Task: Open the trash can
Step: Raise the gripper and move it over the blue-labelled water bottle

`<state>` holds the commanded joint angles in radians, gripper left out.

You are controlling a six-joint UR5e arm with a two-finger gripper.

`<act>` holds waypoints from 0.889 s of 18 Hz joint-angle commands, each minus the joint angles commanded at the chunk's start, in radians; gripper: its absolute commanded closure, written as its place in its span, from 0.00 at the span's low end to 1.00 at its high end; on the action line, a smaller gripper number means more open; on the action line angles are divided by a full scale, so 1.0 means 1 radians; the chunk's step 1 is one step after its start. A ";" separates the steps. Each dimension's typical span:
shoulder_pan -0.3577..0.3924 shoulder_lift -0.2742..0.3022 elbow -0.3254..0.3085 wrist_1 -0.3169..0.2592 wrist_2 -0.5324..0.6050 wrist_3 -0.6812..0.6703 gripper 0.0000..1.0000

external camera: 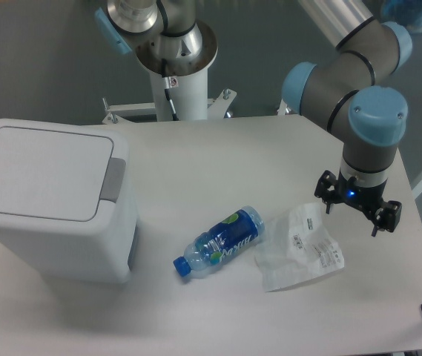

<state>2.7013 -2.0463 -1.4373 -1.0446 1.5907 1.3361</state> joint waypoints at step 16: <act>-0.115 0.074 -0.055 0.069 -0.066 -0.350 0.00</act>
<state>2.5864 -1.9727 -1.4926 -0.9756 1.5248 0.9865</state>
